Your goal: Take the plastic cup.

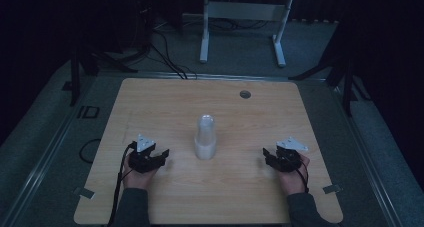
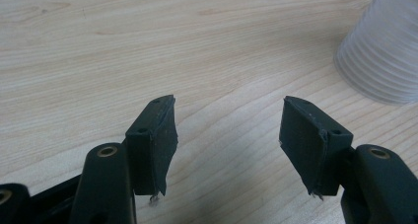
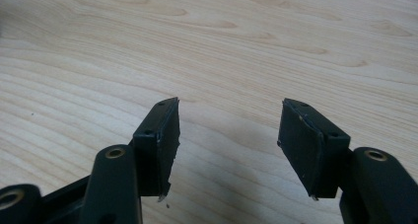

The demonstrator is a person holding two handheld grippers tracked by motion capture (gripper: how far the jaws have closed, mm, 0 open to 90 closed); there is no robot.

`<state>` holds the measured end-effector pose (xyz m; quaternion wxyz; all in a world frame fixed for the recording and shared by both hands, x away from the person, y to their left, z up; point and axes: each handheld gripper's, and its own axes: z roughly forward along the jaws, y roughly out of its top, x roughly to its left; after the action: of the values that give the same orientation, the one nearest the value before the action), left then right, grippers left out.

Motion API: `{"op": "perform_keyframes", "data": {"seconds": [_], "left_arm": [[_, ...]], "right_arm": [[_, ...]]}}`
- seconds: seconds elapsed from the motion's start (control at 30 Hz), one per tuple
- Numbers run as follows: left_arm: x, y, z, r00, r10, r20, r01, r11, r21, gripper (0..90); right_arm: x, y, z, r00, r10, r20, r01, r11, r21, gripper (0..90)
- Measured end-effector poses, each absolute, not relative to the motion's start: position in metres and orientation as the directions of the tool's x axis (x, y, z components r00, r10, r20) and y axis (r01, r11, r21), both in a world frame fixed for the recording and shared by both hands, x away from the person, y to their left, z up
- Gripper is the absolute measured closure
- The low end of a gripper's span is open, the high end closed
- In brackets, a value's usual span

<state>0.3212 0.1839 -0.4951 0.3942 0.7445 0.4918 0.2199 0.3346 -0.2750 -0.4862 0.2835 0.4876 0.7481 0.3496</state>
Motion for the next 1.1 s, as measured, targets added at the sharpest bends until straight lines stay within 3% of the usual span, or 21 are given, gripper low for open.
{"op": "perform_keyframes", "data": {"seconds": [0.5, 0.67, 1.1], "left_arm": [[0.316, 0.18, -0.491, 0.462, 0.884, -0.066, 0.508, -0.203, 0.837, 42.2], [0.316, 0.18, -0.485, 0.476, 0.87, -0.129, 0.519, -0.159, 0.84, 43.4], [0.315, 0.164, -0.463, 0.522, 0.85, -0.068, 0.469, -0.22, 0.855, 39.0]], "right_arm": [[0.329, -0.259, -0.479, -0.416, 0.904, -0.093, 0.506, 0.316, 0.803, 41.1], [0.325, -0.254, -0.468, -0.451, 0.891, -0.063, 0.485, 0.303, 0.82, 40.8], [0.324, -0.238, -0.439, -0.513, 0.856, -0.061, 0.432, 0.319, 0.844, 40.1]]}}
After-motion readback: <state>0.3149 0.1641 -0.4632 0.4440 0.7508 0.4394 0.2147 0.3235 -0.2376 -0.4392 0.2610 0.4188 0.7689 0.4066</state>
